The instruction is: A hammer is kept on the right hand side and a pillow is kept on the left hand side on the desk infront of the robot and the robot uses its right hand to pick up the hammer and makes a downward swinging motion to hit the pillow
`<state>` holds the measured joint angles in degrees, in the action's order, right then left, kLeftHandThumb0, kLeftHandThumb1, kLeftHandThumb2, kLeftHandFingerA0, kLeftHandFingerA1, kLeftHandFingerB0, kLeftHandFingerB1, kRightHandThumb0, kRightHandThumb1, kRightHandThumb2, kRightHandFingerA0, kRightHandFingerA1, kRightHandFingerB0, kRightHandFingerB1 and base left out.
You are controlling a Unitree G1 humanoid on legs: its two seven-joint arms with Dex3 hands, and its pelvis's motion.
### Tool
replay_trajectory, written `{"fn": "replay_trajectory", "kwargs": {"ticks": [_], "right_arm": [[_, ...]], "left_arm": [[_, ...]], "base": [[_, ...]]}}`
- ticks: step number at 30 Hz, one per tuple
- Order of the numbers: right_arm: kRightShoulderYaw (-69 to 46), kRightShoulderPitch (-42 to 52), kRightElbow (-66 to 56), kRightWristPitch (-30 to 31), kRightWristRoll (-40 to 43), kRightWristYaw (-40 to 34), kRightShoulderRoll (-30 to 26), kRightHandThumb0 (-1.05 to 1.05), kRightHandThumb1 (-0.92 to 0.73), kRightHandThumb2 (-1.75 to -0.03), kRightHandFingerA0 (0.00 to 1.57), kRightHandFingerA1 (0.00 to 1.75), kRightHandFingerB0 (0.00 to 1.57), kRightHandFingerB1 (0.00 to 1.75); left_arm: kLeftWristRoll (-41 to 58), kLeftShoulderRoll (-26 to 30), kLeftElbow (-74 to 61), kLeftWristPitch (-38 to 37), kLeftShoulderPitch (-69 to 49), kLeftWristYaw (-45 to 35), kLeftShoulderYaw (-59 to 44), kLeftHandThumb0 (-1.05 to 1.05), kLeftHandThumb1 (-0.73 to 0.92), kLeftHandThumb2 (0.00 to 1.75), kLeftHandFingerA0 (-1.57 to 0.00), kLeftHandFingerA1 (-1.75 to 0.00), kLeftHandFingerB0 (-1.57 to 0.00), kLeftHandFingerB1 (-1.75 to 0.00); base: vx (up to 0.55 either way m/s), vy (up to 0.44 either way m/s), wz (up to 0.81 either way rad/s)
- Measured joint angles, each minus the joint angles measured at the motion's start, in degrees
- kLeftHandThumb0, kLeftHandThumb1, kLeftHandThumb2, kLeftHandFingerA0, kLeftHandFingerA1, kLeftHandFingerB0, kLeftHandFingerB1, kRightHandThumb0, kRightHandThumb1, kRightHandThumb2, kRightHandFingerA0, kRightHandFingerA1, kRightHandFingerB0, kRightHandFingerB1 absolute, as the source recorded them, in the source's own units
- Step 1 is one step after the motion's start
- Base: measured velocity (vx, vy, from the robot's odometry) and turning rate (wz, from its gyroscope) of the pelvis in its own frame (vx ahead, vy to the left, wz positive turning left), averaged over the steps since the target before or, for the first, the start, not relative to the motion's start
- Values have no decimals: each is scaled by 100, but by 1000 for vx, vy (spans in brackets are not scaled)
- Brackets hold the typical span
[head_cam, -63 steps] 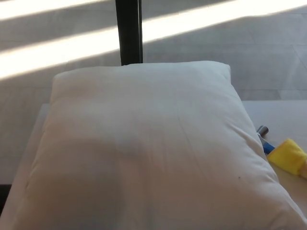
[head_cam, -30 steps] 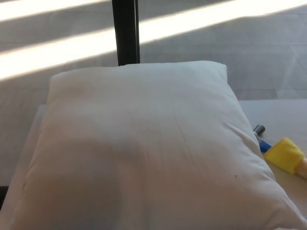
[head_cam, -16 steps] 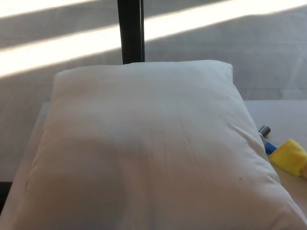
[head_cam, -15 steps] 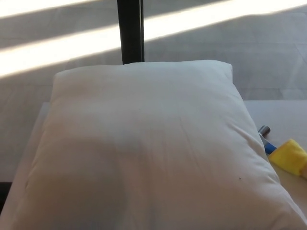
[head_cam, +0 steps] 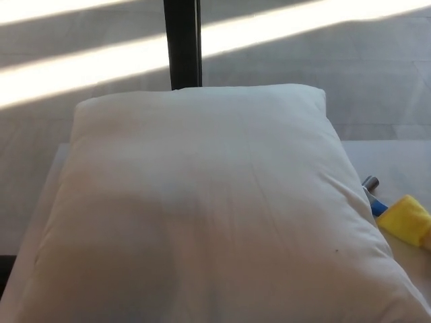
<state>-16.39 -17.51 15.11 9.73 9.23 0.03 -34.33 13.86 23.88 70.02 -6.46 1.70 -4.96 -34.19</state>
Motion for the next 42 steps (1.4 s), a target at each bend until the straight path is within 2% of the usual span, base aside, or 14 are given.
{"fn": "replay_trajectory", "kwargs": {"ticks": [3,4,6,7,8,9,16,17,20,27,29,30,35,42], "right_arm": [[447,89,-2,-29,-243,20,-56,-100,-62,-101,0,4,8,12],[586,121,-2,-38,-319,33,-83,-99,-62,-100,0,6,15,15],[839,158,0,-48,-463,56,-140,-100,-62,-100,0,4,13,17],[979,165,5,-51,-539,64,-170,-99,-64,-100,0,4,8,18],[1105,168,8,-53,-612,69,-197,-90,-56,-76,0,20,12,28],[1254,169,16,-53,-698,75,-225,-84,-54,-97,0,17,7,30],[2126,167,254,-129,-1230,114,-423,-96,-60,-98,0,11,14,33],[2239,163,302,-147,-1298,118,-442,-84,-54,-93,4,26,16,39],[2650,99,498,-225,-1567,135,-471,-83,-53,-92,4,26,16,39],[3385,-236,893,-338,-2080,155,-500,-82,-55,-95,2,27,15,38],[3594,-408,1061,-361,-2242,162,-500,-83,-54,-96,2,25,14,39],[3706,-533,1203,-369,-2320,168,-498,-84,-55,-97,3,24,13,37],[4172,-1150,1944,-369,-2706,216,-489,-83,-54,-95,3,27,13,37],[4594,-1981,3243,-425,-3199,214,-160,-78,-51,-91,1,33,17,44]], "left_arm": [[1,0,-1,0,-5,0,0,-53,70,61,-72,-53,-58,-48],[1,0,-2,0,-9,0,1,-55,70,61,-73,-52,-58,-47],[1,0,-2,0,-12,0,2,-56,70,61,-72,-50,-55,-45],[0,0,-1,0,-13,0,5,-57,69,61,-73,-52,-56,-46],[0,0,-1,0,-13,0,7,-57,69,61,-76,-53,-57,-47],[0,0,-1,0,-14,0,7,-57,70,61,-75,-52,-57,-47],[0,0,0,0,-17,0,35,-56,69,60,-71,-51,-55,-45],[1,0,0,0,-19,0,36,-55,71,62,-71,-51,-55,-46],[0,0,0,0,-24,0,56,-55,71,62,-70,-51,-53,-46],[0,0,10,-1,-34,0,79,-56,70,61,-76,-52,-60,-47],[0,0,12,-1,-40,1,92,-55,69,61,-79,-55,-60,-48],[1,0,12,-2,-42,2,95,-57,70,61,-74,-51,-55,-45],[6,-2,36,-7,-79,1,104,-55,69,61,-74,-51,-60,-48],[11,-14,45,-67,-188,0,134,-55,70,61,-75,-53,-58,-48]], "base": [[0,0,0],[0,0,0],[0,0,0],[0,0,0],[0,0,0],[0,0,0],[0,0,0],[0,0,0],[0,0,0],[0,0,0],[0,0,0],[0,0,0],[0,0,0],[0,0,0]]}}
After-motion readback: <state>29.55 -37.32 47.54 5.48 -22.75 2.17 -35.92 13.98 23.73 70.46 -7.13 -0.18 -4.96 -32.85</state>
